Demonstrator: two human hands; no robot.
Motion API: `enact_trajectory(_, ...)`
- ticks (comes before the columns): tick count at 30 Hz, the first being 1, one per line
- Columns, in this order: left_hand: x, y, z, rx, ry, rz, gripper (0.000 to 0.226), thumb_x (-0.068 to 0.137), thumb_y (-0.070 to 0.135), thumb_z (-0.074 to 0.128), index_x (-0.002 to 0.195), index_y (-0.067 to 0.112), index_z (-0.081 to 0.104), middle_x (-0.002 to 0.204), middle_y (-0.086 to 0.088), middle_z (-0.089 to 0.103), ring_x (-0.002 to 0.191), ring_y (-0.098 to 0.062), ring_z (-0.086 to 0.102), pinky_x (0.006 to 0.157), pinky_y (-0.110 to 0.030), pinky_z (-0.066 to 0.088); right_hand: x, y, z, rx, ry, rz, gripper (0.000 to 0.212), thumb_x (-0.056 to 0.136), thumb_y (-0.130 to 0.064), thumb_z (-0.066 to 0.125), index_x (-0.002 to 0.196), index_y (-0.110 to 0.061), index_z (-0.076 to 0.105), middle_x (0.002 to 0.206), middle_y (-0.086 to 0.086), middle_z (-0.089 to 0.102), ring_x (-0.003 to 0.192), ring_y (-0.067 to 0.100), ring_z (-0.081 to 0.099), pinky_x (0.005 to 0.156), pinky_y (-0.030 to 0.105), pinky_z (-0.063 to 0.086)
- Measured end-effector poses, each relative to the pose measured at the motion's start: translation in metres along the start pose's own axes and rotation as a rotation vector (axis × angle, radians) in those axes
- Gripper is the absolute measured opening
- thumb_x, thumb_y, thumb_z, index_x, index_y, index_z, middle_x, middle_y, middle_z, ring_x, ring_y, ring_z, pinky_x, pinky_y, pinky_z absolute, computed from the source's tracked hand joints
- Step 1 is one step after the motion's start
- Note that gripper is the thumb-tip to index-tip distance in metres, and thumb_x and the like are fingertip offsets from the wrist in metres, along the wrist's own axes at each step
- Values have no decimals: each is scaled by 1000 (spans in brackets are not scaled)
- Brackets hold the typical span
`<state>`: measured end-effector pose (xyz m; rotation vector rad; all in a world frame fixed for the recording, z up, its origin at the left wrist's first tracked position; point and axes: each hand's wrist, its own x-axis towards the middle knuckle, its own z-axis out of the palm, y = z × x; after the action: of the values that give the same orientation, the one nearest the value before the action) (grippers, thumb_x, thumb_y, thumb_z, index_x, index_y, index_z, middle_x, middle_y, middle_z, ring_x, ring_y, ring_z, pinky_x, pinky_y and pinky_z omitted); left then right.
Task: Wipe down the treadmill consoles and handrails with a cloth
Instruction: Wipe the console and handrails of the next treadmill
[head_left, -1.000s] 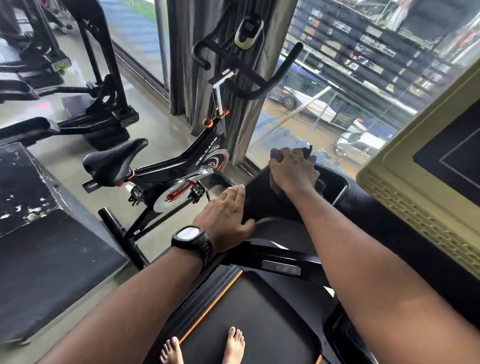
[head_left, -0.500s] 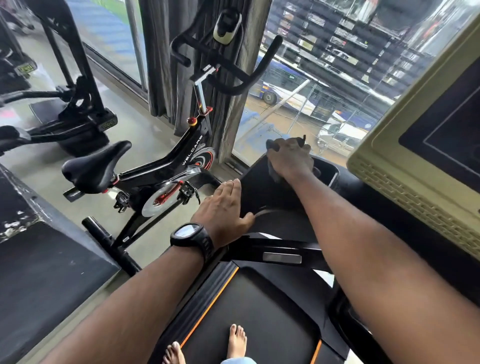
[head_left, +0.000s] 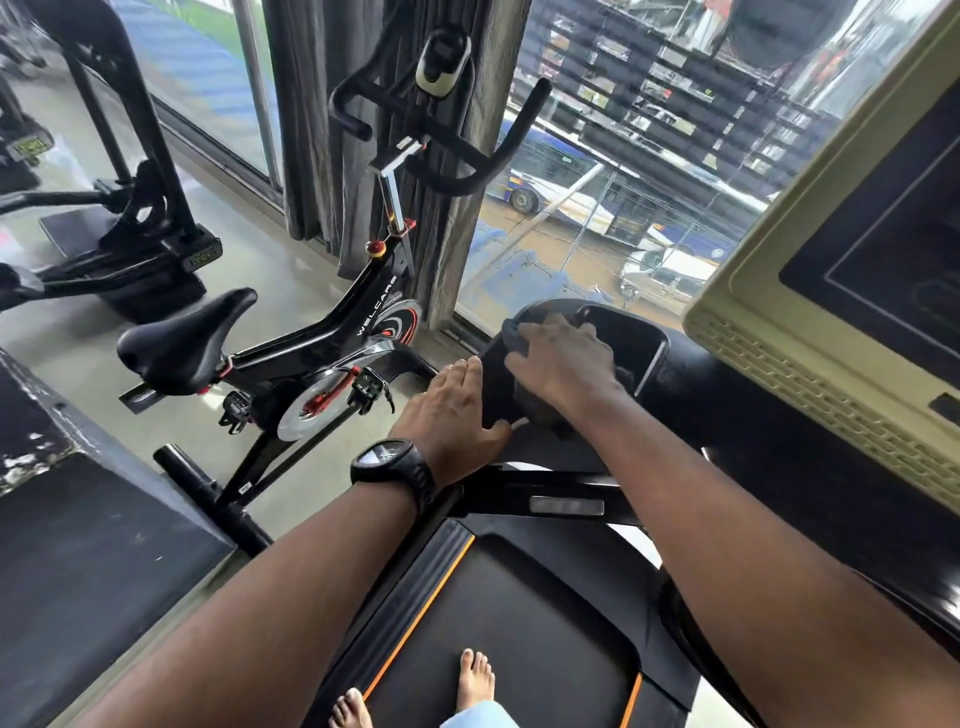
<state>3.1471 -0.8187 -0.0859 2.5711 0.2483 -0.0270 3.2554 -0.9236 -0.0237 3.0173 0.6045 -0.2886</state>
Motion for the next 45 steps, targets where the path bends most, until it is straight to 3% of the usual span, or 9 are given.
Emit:
enact_trajectory(5,-2,2,-4,-14,-20,-5,89,92,54,51,157,7,15,163,-11,23,152,-20,19,122,-43,24,-24,18,36,-25,159,-2,58,100,-59,41,154,-39,32,162,-5,28,138,40,37,97,60,43)
enact_trajectory(12,-3,1,-2,-16,-39,-7,90,89,51,51,158,6,13,165,-12,20,152,-20,17,123,-43,22,-33,17,64,-36,379,-146,59,94,-60,32,140,-34,58,146,-3,55,128,44,48,88,61,48)
enact_trajectory(15,-4,1,-4,2,-33,1,91,90,54,51,158,6,13,165,-11,20,152,-21,18,123,-42,21,-11,31,43,-36,284,-173,54,98,-59,35,145,-36,49,151,-6,49,131,41,46,93,55,49)
enact_trajectory(19,-5,1,-4,16,-22,-1,90,91,53,51,159,8,13,165,-11,20,152,-21,18,122,-41,22,1,16,32,133,204,137,50,101,-52,41,147,-33,43,155,-1,40,132,40,42,99,53,42)
enact_trajectory(26,-4,1,-4,15,-36,2,91,91,54,50,158,6,11,165,-12,19,152,-21,16,122,-42,22,2,15,32,3,222,-176,50,100,-53,45,146,-36,49,153,-7,47,140,37,37,105,54,40)
enact_trajectory(32,-4,2,-5,10,-45,8,89,92,51,49,158,6,10,165,-13,19,153,-22,15,123,-43,21,36,12,13,88,120,121,50,100,-49,41,144,-29,51,147,5,50,134,40,40,102,54,39)
enact_trajectory(37,-3,2,-4,-9,-41,6,89,90,50,48,158,6,12,164,-13,20,152,-22,16,122,-44,21,43,16,11,3,129,-132,44,98,-52,45,138,-37,56,145,-2,53,131,34,44,101,51,41)
enact_trajectory(41,-5,5,-7,-3,-27,-4,86,90,49,49,157,6,16,163,-12,24,151,-23,19,122,-44,23,67,32,-1,254,80,164,47,100,-45,45,142,-27,51,150,11,44,136,40,37,102,54,40)
enact_trajectory(45,-4,6,-7,-7,-42,-11,87,89,50,50,156,5,16,162,-13,24,151,-27,19,120,-47,27,59,8,15,200,118,286,48,99,-44,45,139,-19,54,144,14,46,134,45,37,104,58,39)
